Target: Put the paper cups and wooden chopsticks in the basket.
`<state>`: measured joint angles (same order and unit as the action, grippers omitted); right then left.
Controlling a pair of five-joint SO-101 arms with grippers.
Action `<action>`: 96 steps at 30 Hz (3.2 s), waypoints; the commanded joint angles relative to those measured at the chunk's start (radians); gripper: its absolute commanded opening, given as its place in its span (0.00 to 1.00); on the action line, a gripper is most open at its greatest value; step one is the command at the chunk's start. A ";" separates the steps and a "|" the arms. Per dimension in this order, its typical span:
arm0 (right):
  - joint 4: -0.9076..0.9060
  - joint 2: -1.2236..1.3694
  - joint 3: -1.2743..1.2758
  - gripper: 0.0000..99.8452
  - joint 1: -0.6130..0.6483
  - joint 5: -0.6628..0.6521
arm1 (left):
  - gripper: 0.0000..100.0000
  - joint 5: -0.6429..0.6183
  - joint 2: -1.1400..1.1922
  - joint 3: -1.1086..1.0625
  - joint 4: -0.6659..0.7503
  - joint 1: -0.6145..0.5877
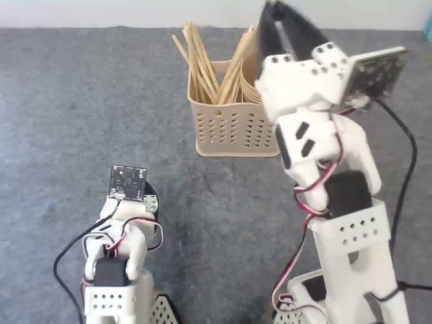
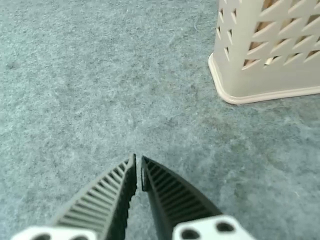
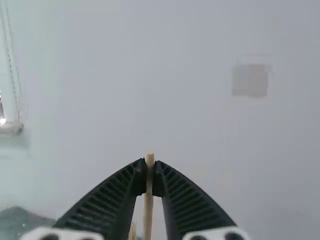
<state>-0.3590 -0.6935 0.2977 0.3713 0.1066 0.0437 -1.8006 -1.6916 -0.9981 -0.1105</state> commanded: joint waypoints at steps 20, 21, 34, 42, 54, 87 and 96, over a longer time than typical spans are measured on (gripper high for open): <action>-0.326 -0.137 -0.029 0.13 0.005 -0.006 | 0.01 0.008 -0.017 0.007 0.032 0.003; -0.372 -0.176 -0.026 0.10 0.005 -0.008 | 0.01 0.008 -0.017 0.007 0.032 0.003; -0.854 -0.547 -0.021 0.01 -0.320 -0.015 | 0.01 0.005 -0.018 0.007 0.066 0.003; -0.878 -0.805 0.344 0.01 -0.526 -0.114 | 0.01 0.003 -0.017 0.007 0.061 0.003; -0.762 -1.113 1.103 0.01 -0.552 -0.235 | 0.01 0.008 -0.017 0.007 -0.026 0.002; -0.970 -1.109 1.327 0.01 -0.386 -0.227 | 0.01 0.005 -0.015 0.007 -0.261 -0.003; -0.944 -1.109 1.386 0.01 -0.386 -0.230 | 0.01 0.006 -0.015 0.007 -0.262 -0.003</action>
<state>-1.3226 -1.7937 1.6648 -0.0199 -0.1174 0.0437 -1.8006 -1.6916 -1.2559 -0.1105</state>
